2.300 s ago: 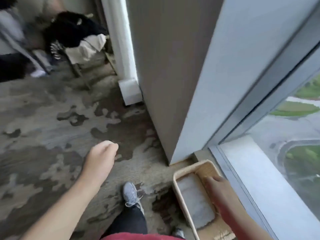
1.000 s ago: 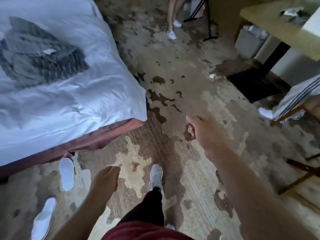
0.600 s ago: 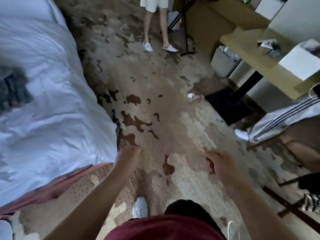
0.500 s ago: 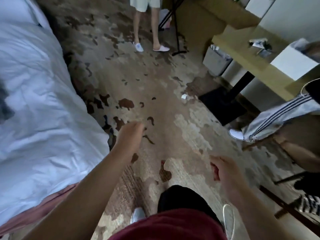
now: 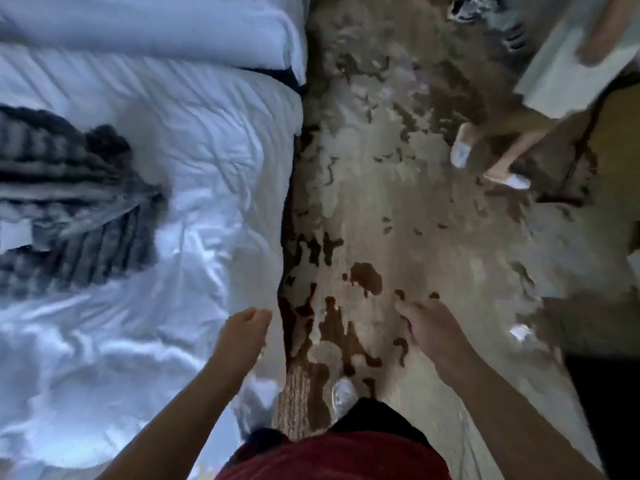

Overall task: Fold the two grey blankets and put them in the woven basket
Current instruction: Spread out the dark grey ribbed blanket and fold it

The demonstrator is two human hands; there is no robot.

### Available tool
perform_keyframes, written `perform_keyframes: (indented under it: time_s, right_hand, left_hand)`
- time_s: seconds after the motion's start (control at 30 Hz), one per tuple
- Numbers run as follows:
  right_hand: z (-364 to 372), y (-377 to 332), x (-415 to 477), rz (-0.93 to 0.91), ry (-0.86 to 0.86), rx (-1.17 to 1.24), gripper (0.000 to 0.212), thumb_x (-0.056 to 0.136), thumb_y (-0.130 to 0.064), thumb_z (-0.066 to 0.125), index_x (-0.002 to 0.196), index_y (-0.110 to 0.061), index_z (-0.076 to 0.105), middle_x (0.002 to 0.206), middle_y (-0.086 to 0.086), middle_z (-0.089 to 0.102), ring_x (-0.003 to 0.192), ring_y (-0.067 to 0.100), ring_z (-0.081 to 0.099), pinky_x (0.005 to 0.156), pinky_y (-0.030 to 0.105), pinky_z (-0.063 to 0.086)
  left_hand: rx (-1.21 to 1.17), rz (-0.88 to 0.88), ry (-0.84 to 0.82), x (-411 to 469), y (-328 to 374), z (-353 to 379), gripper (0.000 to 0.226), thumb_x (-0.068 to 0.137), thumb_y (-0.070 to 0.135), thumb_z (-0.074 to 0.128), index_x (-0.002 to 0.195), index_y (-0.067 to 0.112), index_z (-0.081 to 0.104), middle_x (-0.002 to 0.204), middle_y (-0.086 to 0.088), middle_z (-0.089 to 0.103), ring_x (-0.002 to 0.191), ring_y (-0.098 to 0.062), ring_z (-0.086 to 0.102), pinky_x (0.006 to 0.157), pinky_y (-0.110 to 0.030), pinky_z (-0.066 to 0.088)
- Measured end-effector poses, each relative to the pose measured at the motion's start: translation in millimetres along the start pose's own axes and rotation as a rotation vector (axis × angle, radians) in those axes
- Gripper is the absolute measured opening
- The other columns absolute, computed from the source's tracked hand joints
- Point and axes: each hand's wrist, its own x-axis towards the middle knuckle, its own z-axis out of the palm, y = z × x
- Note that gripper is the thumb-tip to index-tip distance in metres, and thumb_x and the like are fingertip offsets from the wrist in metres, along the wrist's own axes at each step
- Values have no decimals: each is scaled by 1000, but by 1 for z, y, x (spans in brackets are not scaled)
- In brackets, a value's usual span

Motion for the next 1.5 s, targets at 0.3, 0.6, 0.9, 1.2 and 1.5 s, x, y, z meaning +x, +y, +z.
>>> perform_keyframes:
  time_s: [0.3,0.6,0.9,1.2,1.5]
  right_hand:
    - [155,-272,162,-461,-419,-247,26,86,-11,48,60,-6,46,62,15,37,55,24,34,61,35,30]
    - [238,-250,239,-171,-565,-529,38,87,-20,51,52,-18,35,55,7,31,54,20,32,61,35,27]
    - [342,-367,300,-257,-709,-796,34,91,-20,51,59,-14,44,50,-1,42,50,17,42,56,28,34]
    - [543,-430,310,-700,-1295,-1180,73,73,-37,80,133,-19,43,121,2,48,108,14,51,89,22,41]
    - [607,-420,295,-1188,-1241,-1295,24,86,-24,59,106,-14,65,104,9,69,94,29,62,71,30,45]
  left_hand:
    - [-389,-416,466,49,-39,-97,29,88,13,50,60,13,44,53,-2,41,47,-18,38,53,-28,33]
    - [-618,-383,516,231,23,-176,24,88,13,48,63,13,45,56,-4,40,47,-18,37,51,-26,31]
    - [-1237,-543,643,353,41,-302,43,83,48,66,99,11,51,99,-5,53,95,-24,51,87,-39,38]
    - [-1694,-29,832,341,75,-328,30,97,16,40,69,17,50,53,2,48,42,-9,47,58,-27,57]
    - [-1538,110,1377,270,127,-354,11,90,18,53,81,17,61,78,-1,61,68,-12,63,63,-26,53]
